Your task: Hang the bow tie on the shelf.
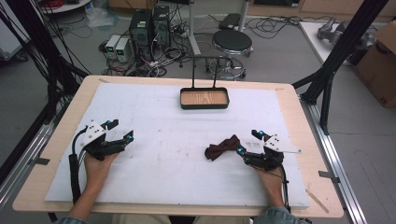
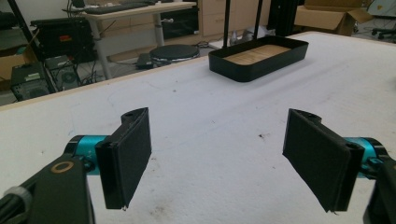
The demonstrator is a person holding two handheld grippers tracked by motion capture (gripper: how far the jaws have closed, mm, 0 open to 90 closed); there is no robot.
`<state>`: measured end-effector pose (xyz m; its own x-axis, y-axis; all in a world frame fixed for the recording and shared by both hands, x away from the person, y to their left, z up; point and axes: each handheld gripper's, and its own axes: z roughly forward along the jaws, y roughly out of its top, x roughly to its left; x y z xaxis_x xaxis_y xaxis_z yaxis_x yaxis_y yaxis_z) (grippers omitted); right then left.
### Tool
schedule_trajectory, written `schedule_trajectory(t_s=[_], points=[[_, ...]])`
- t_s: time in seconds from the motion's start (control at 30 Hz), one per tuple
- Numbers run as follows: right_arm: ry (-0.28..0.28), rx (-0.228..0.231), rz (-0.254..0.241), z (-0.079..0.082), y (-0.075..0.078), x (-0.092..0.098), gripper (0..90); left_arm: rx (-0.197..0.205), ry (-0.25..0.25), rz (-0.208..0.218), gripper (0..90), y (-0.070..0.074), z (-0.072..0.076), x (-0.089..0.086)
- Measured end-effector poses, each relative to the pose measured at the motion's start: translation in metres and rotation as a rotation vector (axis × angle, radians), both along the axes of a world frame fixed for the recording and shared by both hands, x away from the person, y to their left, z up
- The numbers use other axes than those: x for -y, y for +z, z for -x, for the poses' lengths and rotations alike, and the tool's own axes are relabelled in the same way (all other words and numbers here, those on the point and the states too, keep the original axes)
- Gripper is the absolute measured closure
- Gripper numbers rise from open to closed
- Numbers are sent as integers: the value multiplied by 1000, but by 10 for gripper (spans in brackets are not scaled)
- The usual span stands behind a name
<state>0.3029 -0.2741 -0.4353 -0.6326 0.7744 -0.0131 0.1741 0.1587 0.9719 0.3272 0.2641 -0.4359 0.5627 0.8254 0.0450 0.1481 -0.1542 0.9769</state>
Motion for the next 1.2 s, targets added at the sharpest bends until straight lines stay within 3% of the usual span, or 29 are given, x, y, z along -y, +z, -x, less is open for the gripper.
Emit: schedule_trajectory(t_s=[0.47,0.77,1.2], points=[[71,2,33,-1,-1,-8,193,0,-1,4,238,0,-1,0],[97,-16,23,-4,1,-12,195,0,0,3,238,0,0,1],[186,-32,134,-13,-1,-36,252,-1,-6,-4,238,0,0,1]])
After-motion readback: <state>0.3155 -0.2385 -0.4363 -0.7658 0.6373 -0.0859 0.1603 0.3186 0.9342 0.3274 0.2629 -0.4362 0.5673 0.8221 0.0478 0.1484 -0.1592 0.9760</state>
